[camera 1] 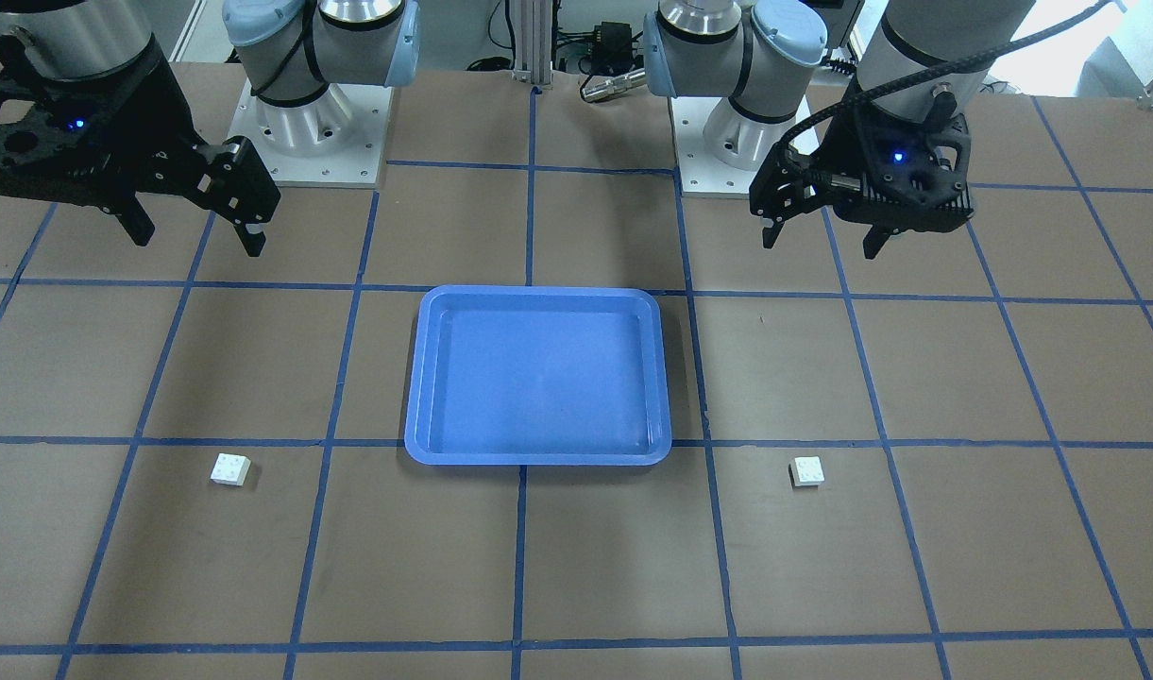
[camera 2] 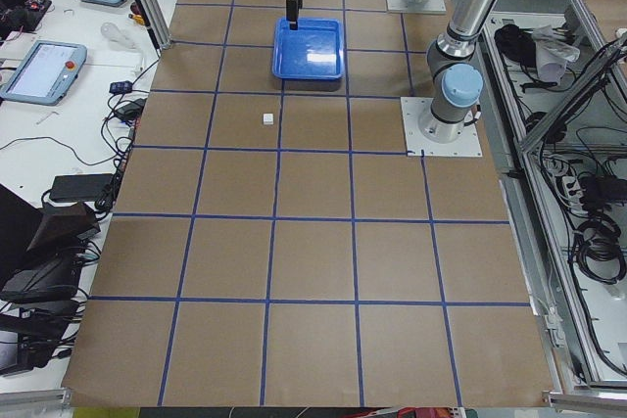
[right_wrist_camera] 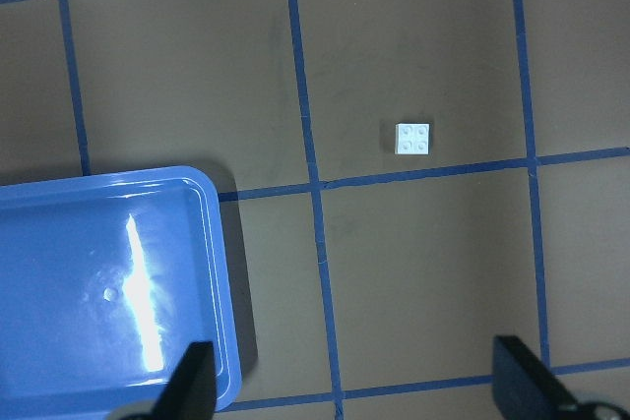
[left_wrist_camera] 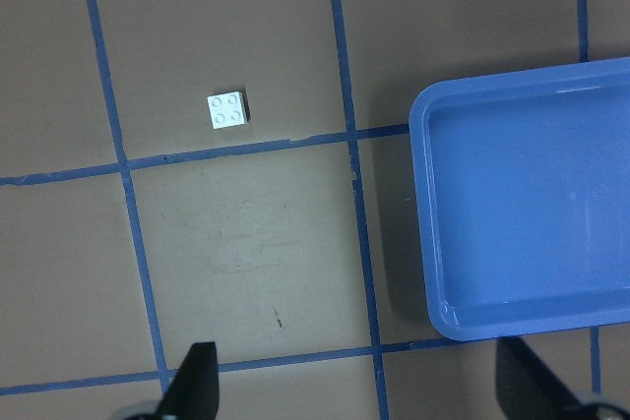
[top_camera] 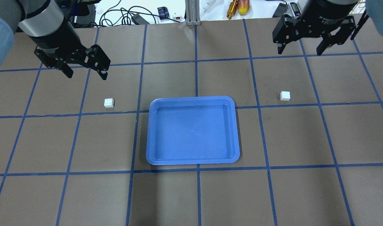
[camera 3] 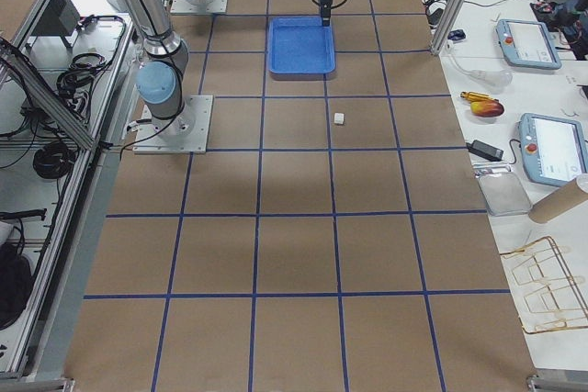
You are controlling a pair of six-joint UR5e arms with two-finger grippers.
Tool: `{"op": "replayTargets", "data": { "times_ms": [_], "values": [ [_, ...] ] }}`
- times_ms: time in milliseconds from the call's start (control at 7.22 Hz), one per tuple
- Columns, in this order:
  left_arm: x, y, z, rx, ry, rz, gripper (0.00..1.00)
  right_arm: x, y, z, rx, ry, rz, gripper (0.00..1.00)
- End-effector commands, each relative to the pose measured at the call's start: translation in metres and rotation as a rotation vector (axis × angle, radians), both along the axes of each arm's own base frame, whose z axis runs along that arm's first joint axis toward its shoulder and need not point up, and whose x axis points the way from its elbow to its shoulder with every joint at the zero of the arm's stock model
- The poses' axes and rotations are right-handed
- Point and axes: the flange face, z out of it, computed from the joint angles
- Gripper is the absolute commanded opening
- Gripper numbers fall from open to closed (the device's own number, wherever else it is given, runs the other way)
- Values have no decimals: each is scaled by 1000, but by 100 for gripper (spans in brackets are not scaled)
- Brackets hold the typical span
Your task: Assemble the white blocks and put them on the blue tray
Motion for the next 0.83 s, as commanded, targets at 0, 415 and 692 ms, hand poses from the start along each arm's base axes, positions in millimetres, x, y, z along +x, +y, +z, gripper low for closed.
{"op": "replayTargets", "data": {
  "times_ms": [0, 415, 692],
  "values": [
    [0, -1, -2, 2, 4, 0, 100, 0, -1, 0, -2, 0, 0, 100],
    [-2, 1, 0, -1, 7, -1, 100, 0, -1, 2, -3, 1, 11, 100],
    [-2, -1, -2, 0, 10, -1, 100, 0, 3, 7, -5, 6, 44, 100]
  ]
}}
